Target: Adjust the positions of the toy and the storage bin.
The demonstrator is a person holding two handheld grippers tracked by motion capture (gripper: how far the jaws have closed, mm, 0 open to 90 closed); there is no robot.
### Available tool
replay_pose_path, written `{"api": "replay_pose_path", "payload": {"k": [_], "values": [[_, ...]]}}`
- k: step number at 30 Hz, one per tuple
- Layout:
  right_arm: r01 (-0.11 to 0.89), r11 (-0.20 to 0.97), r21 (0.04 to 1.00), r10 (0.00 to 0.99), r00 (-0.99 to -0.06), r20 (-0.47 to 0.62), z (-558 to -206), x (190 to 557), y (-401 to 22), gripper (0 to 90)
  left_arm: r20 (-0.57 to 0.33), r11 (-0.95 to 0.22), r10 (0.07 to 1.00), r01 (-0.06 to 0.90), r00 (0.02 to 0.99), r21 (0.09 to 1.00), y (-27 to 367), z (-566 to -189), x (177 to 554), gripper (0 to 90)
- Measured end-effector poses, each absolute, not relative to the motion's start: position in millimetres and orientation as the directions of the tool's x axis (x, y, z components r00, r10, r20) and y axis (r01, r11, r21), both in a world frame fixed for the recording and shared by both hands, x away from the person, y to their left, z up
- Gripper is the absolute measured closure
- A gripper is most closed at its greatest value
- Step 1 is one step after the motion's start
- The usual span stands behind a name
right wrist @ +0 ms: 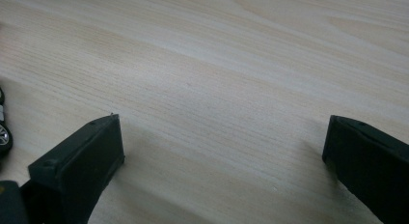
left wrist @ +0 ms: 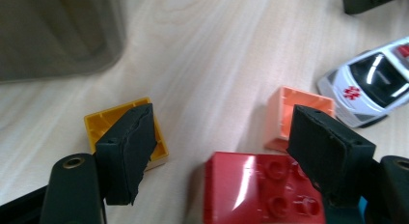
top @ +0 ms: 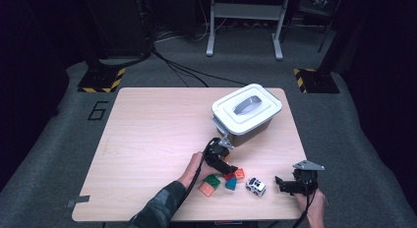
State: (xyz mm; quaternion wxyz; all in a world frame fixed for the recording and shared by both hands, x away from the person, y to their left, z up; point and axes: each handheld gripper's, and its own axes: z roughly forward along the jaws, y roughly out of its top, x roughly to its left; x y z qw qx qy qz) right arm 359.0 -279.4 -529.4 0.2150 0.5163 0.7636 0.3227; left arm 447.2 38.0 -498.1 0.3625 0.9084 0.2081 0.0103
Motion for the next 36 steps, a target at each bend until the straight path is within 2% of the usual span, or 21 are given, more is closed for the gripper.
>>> {"api": "replay_pose_path", "payload": {"k": [10, 12, 21, 27, 32, 36], "values": [[0.650, 0.258, 0.714, 0.927, -0.374, 0.005, -529.4, 358.9, -279.3, 0.1, -0.146, -0.649, 0.348, 0.351, 0.926, 0.676, 39.9, -492.1, 431.2, 22.9], [0.652, 0.256, 0.713, 0.928, -0.372, 0.007, -529.3, 358.6, -279.1, 0.2, -0.144, -0.625, 0.357, 0.351, 0.923, 0.698, 46.1, -487.2, 429.3, 19.4], [0.652, 0.256, 0.714, 0.928, -0.372, 0.007, -529.3, 358.7, -279.1, 0.1, -0.065, -0.535, 0.453, 0.329, 0.889, 0.778, 101.6, -473.8, 419.4, 14.9], [0.648, 0.261, 0.716, 0.927, -0.376, 0.003, -529.4, 359.1, -279.5, 0.1, -0.103, -0.512, 0.508, 0.396, 0.855, 0.762, 132.4, -492.0, 418.2, 14.2], [0.649, 0.259, 0.715, 0.927, -0.375, 0.004, -529.4, 359.0, -279.3, 0.2, -0.173, -0.510, 0.479, 0.434, 0.860, 0.743, 132.8, -505.3, 418.1, 15.4], [0.650, 0.258, 0.715, 0.928, -0.374, 0.005, -529.4, 358.9, -279.2, 0.2, -0.178, -0.536, 0.438, 0.415, 0.881, 0.736, 121.8, -510.8, 411.7, 16.2]]}}
